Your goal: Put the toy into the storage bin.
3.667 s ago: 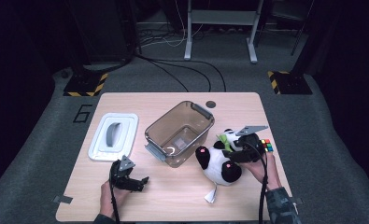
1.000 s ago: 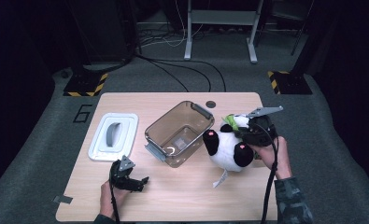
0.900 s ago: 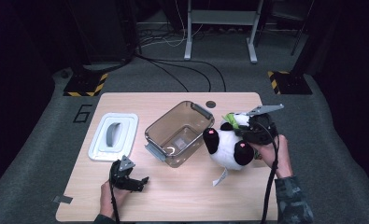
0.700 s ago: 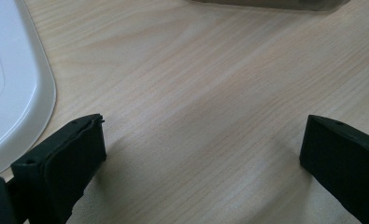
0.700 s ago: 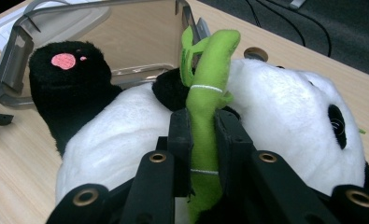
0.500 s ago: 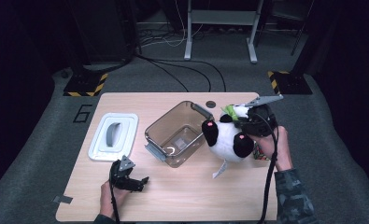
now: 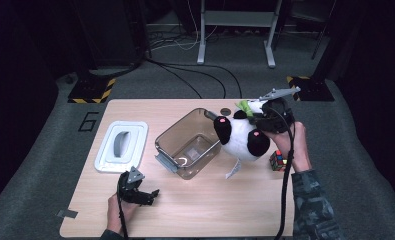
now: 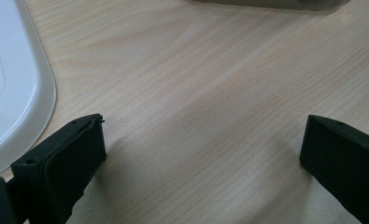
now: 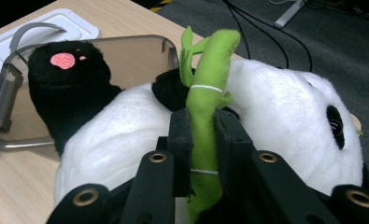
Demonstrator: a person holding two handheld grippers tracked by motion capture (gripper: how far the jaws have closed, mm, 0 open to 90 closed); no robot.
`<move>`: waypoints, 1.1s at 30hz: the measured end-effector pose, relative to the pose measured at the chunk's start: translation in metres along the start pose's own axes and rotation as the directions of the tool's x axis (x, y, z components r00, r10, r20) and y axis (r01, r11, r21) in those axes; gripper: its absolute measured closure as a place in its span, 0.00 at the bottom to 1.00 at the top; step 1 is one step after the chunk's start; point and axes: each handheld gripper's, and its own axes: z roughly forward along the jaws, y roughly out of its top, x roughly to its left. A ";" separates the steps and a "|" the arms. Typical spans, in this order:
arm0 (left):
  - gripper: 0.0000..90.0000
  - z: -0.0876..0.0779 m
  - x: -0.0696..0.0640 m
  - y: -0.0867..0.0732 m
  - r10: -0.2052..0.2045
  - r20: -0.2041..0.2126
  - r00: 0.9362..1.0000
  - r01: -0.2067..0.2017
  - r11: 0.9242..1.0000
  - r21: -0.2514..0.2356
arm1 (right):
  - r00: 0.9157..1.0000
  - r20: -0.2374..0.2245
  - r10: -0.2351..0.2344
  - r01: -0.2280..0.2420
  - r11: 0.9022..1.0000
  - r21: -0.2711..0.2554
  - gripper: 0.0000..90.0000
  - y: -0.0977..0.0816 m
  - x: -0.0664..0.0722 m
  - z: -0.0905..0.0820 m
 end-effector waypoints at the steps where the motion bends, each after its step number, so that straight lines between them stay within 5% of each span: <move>1: 0.00 0.000 0.000 0.000 0.000 0.000 1.000 0.000 1.000 0.000 | 1.000 0.001 -0.008 0.008 1.000 -0.006 0.86 0.002 0.000 0.000; 33: 0.00 0.000 0.000 0.000 0.007 -0.003 1.000 -0.007 1.000 0.003 | 0.998 -0.061 -0.004 0.000 0.998 -0.067 0.86 0.057 0.036 0.017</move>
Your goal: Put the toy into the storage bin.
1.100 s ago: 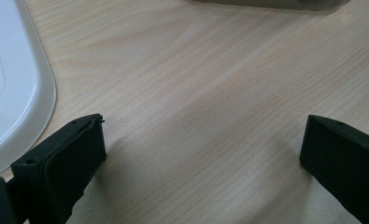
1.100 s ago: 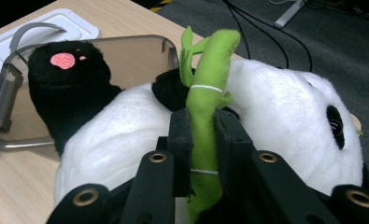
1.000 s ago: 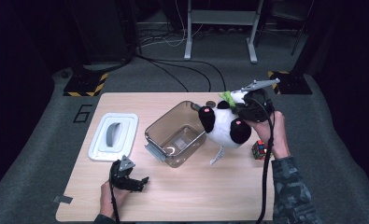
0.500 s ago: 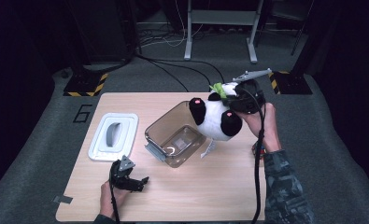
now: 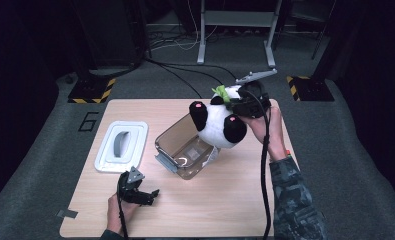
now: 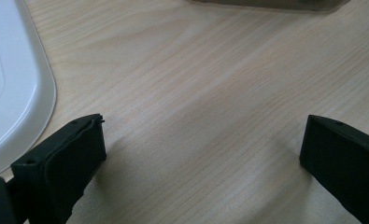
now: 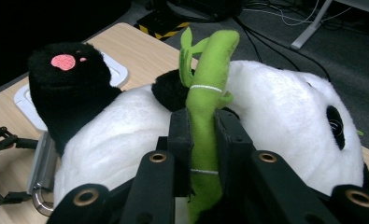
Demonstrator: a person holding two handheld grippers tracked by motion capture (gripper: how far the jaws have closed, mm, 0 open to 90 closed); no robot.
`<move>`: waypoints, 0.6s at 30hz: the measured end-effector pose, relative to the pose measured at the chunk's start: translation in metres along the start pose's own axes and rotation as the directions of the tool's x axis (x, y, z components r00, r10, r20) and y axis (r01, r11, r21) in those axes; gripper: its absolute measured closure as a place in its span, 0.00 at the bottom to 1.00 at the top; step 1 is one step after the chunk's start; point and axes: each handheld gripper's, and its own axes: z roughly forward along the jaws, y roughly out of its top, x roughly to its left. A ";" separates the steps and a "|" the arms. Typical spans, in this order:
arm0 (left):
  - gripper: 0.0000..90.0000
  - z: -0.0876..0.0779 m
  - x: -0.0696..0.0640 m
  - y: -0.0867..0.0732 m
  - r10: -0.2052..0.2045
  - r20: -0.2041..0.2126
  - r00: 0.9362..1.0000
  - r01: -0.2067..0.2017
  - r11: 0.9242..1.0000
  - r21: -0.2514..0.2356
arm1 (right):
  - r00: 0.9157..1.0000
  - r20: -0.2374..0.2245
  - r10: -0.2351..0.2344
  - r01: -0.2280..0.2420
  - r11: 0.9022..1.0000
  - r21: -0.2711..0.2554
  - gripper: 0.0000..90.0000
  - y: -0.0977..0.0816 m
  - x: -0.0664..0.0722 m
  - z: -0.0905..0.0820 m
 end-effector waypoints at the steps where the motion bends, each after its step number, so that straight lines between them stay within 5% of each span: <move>1: 0.00 0.000 0.000 0.000 -0.001 0.000 1.000 0.001 1.000 0.000 | 1.000 -0.001 0.020 -0.020 1.000 0.004 0.86 0.001 0.003 0.001; 18: 0.00 0.000 0.000 0.000 0.000 0.000 1.000 0.000 1.000 0.000 | 0.998 -0.055 0.017 -0.019 0.999 -0.040 0.86 0.011 0.029 0.024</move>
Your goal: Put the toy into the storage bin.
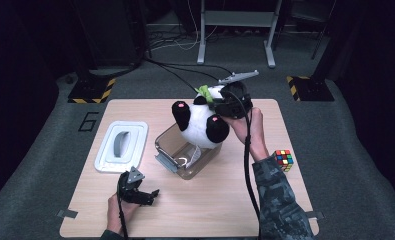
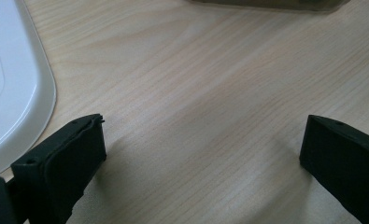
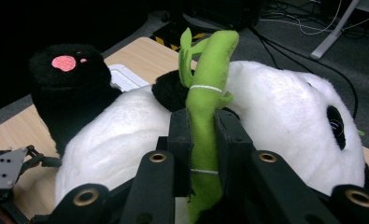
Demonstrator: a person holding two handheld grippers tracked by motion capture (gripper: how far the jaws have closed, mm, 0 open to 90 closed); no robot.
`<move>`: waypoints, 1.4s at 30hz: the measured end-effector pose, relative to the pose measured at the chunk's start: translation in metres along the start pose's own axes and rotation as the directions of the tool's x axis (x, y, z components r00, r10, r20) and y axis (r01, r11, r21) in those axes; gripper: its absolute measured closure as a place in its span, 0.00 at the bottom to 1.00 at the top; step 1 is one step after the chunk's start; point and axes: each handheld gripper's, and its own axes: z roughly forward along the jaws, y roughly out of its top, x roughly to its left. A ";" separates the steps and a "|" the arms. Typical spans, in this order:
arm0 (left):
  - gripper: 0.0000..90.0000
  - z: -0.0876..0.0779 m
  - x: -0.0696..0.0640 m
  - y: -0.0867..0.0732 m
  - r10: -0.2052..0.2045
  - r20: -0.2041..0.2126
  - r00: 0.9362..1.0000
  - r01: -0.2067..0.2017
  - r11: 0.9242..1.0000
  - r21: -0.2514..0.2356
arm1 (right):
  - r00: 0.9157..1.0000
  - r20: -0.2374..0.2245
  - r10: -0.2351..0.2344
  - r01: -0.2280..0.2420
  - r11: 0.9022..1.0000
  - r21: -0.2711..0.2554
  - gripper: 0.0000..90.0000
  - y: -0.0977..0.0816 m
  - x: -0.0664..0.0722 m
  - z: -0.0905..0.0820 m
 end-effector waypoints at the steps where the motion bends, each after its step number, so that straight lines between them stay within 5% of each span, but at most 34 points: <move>1: 0.00 0.000 0.000 0.000 0.000 0.000 1.000 0.000 1.000 0.000 | 1.000 -0.001 0.007 -0.007 1.000 -0.003 0.86 0.000 0.002 0.002; 42: 0.00 0.000 0.000 0.000 0.001 0.000 1.000 -0.001 1.000 0.000 | 0.998 0.035 0.053 -0.050 0.997 -0.064 0.86 -0.033 0.045 0.048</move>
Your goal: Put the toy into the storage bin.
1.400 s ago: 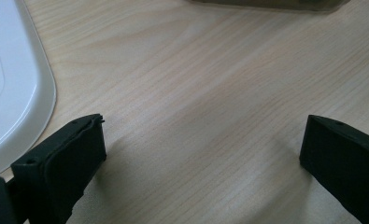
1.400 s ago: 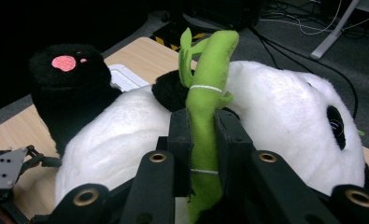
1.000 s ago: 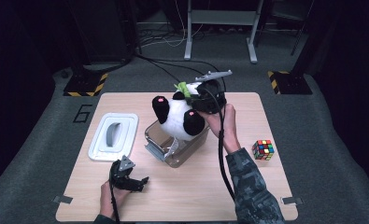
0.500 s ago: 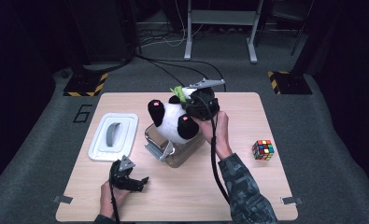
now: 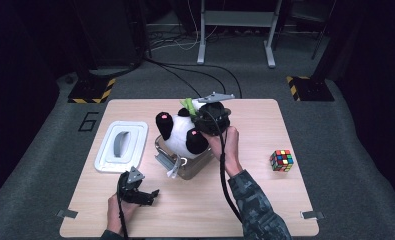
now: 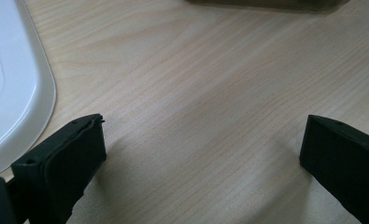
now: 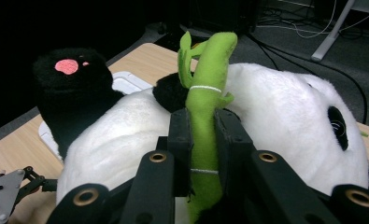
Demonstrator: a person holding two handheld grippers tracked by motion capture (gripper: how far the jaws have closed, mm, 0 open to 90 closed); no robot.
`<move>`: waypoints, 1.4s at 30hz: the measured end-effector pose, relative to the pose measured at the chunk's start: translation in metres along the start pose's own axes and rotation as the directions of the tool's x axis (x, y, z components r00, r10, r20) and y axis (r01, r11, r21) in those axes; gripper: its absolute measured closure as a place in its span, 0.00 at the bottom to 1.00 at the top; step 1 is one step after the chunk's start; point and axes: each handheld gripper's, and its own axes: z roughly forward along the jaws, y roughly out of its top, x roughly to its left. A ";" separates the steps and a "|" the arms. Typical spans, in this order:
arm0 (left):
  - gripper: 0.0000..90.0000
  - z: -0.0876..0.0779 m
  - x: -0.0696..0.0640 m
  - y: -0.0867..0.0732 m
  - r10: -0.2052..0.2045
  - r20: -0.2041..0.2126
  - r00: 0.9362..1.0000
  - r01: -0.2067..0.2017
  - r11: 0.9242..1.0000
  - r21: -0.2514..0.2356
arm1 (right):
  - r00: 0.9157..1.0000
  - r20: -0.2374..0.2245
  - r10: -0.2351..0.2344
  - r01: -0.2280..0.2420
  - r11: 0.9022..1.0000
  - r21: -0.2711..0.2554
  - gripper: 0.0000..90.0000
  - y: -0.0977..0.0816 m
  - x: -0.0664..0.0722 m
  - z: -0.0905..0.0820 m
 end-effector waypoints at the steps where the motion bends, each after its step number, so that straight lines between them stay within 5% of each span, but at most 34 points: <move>1: 0.00 0.000 0.000 0.000 0.000 0.000 1.000 0.000 1.000 0.000 | 1.000 0.001 0.001 -0.001 1.000 -0.003 0.86 -0.001 0.001 0.001; 23: 0.00 0.000 0.000 0.000 0.001 0.000 1.000 -0.001 1.000 0.000 | 0.998 0.060 -0.002 0.004 0.999 -0.038 0.86 -0.026 0.012 0.015; 42: 0.00 0.000 0.000 0.000 0.001 0.003 1.000 -0.001 1.000 0.002 | 0.998 0.062 -0.005 0.006 1.000 -0.010 0.86 -0.039 0.012 0.027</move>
